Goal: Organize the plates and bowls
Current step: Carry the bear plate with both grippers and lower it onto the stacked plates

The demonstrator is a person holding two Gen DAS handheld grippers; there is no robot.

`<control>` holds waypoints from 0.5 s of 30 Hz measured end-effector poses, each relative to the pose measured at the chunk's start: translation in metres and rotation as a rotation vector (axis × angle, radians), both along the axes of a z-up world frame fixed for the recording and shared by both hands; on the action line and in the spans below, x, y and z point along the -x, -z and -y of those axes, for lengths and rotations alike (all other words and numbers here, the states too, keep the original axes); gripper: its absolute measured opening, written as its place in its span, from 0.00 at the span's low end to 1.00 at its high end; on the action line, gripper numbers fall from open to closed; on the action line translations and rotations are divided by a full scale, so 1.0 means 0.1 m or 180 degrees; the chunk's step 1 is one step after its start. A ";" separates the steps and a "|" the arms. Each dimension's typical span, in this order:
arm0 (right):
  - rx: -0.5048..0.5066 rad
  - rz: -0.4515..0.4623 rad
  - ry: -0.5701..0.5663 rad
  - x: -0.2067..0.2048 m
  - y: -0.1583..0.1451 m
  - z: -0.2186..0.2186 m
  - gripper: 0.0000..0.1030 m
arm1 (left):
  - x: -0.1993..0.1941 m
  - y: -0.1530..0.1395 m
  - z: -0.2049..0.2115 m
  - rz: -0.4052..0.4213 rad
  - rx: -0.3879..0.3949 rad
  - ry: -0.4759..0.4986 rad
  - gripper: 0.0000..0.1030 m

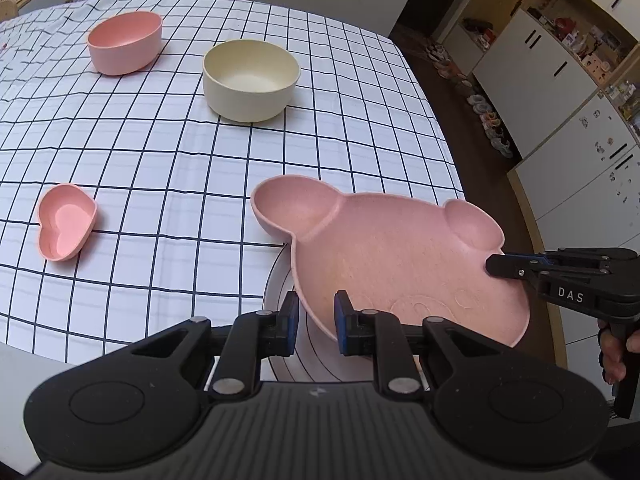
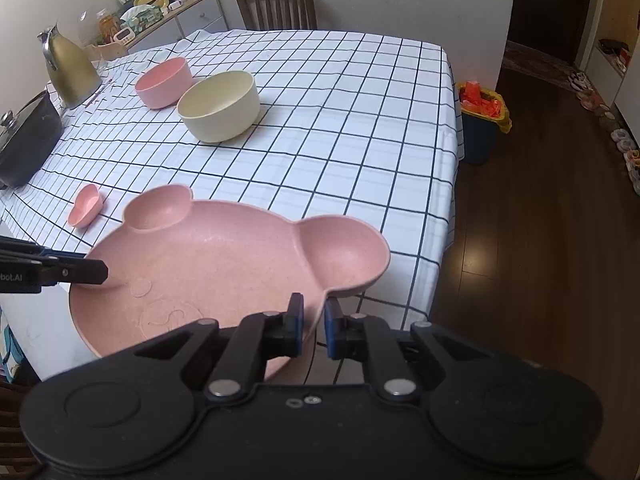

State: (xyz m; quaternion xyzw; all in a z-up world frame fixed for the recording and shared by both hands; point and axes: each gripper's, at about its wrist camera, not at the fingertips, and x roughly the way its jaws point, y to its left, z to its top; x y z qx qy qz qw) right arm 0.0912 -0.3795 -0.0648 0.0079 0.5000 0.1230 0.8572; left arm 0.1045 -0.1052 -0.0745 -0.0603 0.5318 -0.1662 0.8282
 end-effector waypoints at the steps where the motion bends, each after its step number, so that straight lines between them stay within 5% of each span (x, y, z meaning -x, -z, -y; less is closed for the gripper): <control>1: 0.0002 -0.0007 -0.0001 0.01 0.01 0.00 0.09 | 0.01 0.01 0.00 -0.0001 -0.0003 0.0000 0.17; 15: 0.0222 0.0073 0.0016 0.07 0.21 -0.11 0.08 | 0.11 0.25 0.05 -0.0043 -0.0122 0.0022 0.17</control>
